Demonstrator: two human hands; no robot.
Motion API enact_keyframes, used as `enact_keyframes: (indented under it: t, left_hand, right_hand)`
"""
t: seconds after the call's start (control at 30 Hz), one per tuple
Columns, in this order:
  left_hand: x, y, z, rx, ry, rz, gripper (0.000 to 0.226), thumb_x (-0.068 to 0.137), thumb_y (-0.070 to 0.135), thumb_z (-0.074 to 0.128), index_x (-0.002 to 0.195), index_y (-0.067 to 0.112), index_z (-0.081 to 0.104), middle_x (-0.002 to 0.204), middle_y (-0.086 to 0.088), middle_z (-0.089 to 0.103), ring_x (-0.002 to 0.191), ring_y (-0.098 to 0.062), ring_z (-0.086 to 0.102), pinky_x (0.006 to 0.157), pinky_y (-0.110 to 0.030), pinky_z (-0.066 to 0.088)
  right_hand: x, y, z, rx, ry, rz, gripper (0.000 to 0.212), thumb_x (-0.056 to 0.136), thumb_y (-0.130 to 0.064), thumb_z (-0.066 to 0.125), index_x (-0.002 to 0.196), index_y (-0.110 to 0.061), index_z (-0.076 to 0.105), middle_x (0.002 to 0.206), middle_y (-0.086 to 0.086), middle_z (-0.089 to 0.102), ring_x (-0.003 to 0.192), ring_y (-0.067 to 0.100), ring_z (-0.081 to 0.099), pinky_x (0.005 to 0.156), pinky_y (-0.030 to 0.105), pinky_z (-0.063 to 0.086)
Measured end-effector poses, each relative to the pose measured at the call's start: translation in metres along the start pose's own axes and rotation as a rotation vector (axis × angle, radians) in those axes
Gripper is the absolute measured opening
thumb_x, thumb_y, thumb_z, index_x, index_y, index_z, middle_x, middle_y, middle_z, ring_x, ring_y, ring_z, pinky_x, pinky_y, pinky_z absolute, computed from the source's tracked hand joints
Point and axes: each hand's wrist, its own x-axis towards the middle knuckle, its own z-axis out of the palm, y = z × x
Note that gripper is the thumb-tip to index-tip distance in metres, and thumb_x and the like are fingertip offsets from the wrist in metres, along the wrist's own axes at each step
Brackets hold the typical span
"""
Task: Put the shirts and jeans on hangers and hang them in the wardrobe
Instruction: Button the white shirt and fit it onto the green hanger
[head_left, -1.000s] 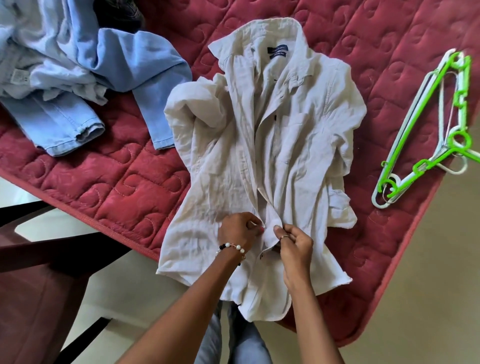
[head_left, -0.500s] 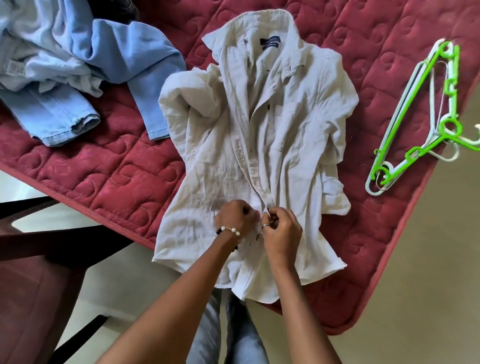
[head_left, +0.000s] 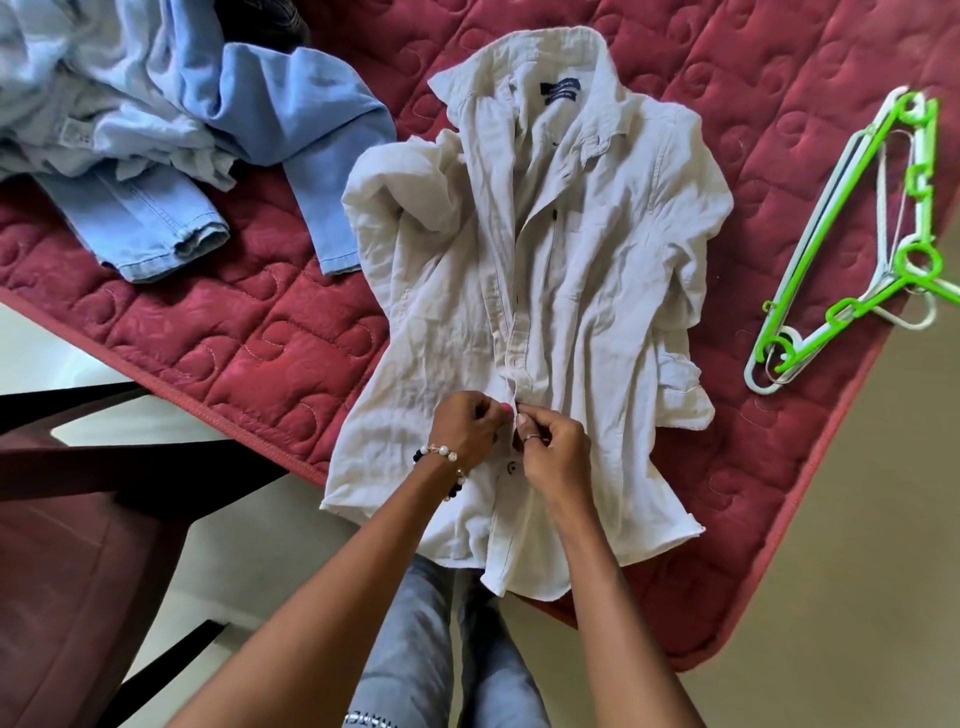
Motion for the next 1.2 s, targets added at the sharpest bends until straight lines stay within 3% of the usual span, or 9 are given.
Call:
enact_keyframes:
  t: [0.07,0.17,0.33,0.5,0.6,0.77,0.93,1.1,1.2]
  left_hand:
    - [-0.003,0.001,-0.001,-0.01,0.011,0.004,0.035,0.092,0.023,0.059,0.062,0.007,0.065,0.06,-0.008,0.066,0.045,0.0,0.051,0.052,-0.015,0.039]
    - [-0.006,0.004,-0.002,-0.029,-0.01,0.005,0.038,0.093,0.021,0.058,0.056,0.016,0.06,0.057,-0.003,0.063,0.044,0.0,0.051,0.054,-0.016,0.042]
    - [-0.003,0.01,-0.008,-0.205,-0.026,-0.087,0.045,0.096,0.033,0.052,0.08,-0.008,0.062,0.076,-0.025,0.067,0.066,-0.032,0.064,0.073,-0.049,0.054]
    - [-0.007,0.015,-0.01,-0.176,-0.07,-0.081,0.053,0.086,0.051,0.061,0.077,0.0,0.07,0.076,-0.02,0.071,0.078,-0.036,0.069,0.073,-0.047,0.056]
    - [-0.006,0.015,-0.01,-0.182,-0.018,-0.123,0.045,0.089,0.04,0.062,0.073,-0.001,0.07,0.074,-0.022,0.07,0.076,-0.036,0.069,0.076,-0.049,0.056]
    - [-0.005,0.017,-0.015,-0.048,-0.026,-0.143,0.033,0.093,0.026,0.059,0.073,0.002,0.069,0.064,-0.012,0.066,0.064,-0.023,0.059,0.064,-0.032,0.048]
    - [-0.001,0.019,-0.014,-0.004,-0.02,-0.223,0.037,0.093,0.018,0.054,0.056,0.013,0.059,0.07,-0.015,0.066,0.071,-0.026,0.06,0.07,-0.035,0.051]
    - [0.003,0.021,-0.012,-0.098,-0.082,-0.296,0.034,0.098,0.01,0.043,0.064,0.018,0.042,0.07,-0.002,0.051,0.061,-0.009,0.052,0.051,-0.013,0.05]
    - [0.002,0.018,-0.011,-0.123,-0.119,-0.282,0.035,0.099,0.01,0.04,0.066,0.021,0.04,0.071,0.006,0.047,0.06,-0.004,0.048,0.044,-0.01,0.045]
  right_hand:
    - [0.004,0.001,-0.002,0.138,-0.035,0.109,0.02,0.089,-0.009,0.063,0.103,-0.016,0.074,0.099,0.003,0.074,0.095,0.018,0.069,0.089,0.041,0.056]
    - [0.007,-0.001,-0.006,0.245,-0.003,0.166,0.014,0.084,-0.003,0.069,0.093,-0.012,0.076,0.087,0.01,0.075,0.084,0.027,0.072,0.081,0.049,0.058]
    - [0.009,-0.013,-0.005,0.253,0.008,0.11,0.01,0.08,-0.004,0.075,0.082,-0.014,0.074,0.074,0.006,0.073,0.069,0.021,0.071,0.073,0.044,0.06]
    - [0.001,-0.017,0.002,-0.054,0.106,-0.13,0.016,0.082,-0.005,0.07,0.094,-0.013,0.076,0.079,-0.003,0.073,0.067,-0.001,0.064,0.065,0.015,0.052]
    - [0.0,-0.011,0.008,-0.105,0.12,-0.204,0.015,0.078,-0.005,0.074,0.093,-0.011,0.076,0.084,0.003,0.073,0.073,0.013,0.068,0.069,0.029,0.057]
    - [-0.007,-0.007,0.01,-0.064,0.158,-0.21,0.01,0.077,-0.008,0.076,0.087,-0.011,0.077,0.083,0.001,0.074,0.071,0.012,0.068,0.067,0.03,0.057]
    - [-0.004,-0.013,0.007,0.07,0.101,-0.059,0.01,0.08,-0.008,0.073,0.087,-0.013,0.078,0.081,-0.008,0.073,0.073,0.008,0.069,0.065,0.02,0.056]
    - [0.001,-0.009,0.007,-0.34,0.156,-0.581,0.011,0.078,-0.008,0.071,0.088,-0.008,0.075,0.083,0.006,0.07,0.073,0.02,0.066,0.062,0.028,0.054]
    - [0.001,-0.009,0.008,-0.283,0.161,-0.562,0.008,0.079,-0.009,0.07,0.086,-0.009,0.075,0.082,0.003,0.07,0.072,0.017,0.065,0.063,0.027,0.053]
